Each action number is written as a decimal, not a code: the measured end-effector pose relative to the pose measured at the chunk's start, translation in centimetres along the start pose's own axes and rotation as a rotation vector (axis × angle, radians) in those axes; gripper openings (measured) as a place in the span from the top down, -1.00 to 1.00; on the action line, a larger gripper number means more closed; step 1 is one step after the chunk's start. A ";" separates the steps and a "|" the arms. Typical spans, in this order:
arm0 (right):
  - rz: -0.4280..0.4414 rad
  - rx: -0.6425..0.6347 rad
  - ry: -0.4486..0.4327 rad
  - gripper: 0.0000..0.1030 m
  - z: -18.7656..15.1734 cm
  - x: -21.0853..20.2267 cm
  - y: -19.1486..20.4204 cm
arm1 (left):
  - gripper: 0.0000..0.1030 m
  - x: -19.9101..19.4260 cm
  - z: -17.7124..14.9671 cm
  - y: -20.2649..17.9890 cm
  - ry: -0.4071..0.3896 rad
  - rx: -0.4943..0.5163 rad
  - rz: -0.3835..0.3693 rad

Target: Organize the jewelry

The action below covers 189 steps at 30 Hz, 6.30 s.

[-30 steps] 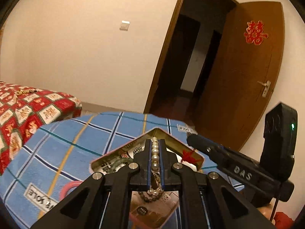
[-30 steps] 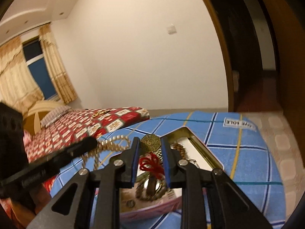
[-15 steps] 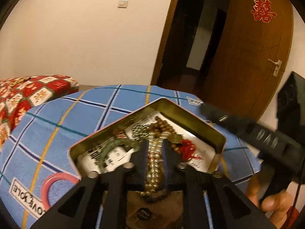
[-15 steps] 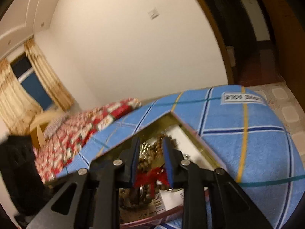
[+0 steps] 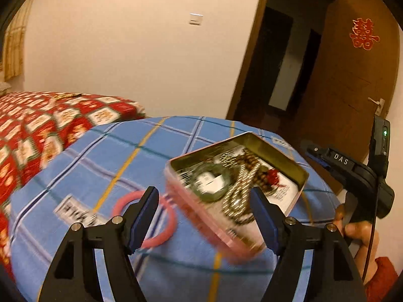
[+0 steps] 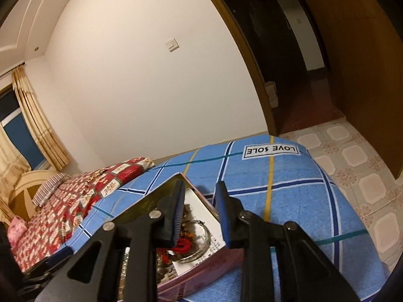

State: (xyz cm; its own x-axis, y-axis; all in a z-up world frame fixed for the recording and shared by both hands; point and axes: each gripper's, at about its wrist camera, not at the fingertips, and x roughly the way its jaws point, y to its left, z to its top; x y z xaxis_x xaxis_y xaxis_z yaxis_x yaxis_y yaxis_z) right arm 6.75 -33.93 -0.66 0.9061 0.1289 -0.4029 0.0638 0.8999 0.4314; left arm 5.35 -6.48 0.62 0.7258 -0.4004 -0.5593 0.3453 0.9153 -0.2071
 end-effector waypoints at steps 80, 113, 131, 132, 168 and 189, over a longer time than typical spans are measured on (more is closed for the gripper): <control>0.088 -0.572 0.509 -0.49 -13.4 9.7 22.4 | -0.44 -5.5 -6.0 13.8 0.105 -0.362 0.194; 0.162 -0.386 0.527 -0.47 -14.2 0.9 16.2 | 1.00 3.9 -1.2 11.8 0.282 -0.047 0.118; 0.176 -0.359 0.512 -0.47 -14.0 -0.3 15.5 | -0.02 4.9 -0.7 10.5 0.286 -0.015 0.171; 0.176 -0.358 0.513 -0.47 -14.0 -0.3 15.5 | -0.09 4.9 -0.5 10.4 0.277 -0.019 0.147; 0.228 -0.377 0.347 0.91 -12.6 -5.5 15.3 | 0.59 -2.5 -1.6 5.8 0.022 0.060 0.099; 0.240 -0.301 0.470 -0.50 -13.1 -2.8 14.7 | 0.59 -5.5 -1.5 8.0 -0.025 0.009 0.132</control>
State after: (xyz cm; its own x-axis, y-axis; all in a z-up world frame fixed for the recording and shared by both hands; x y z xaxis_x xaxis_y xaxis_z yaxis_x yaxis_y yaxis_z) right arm -0.28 -15.58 -3.72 0.5944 0.4513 -0.6656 -0.3025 0.8924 0.3350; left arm 3.27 3.13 0.85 0.7800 -0.2778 -0.5607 0.2511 0.9597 -0.1261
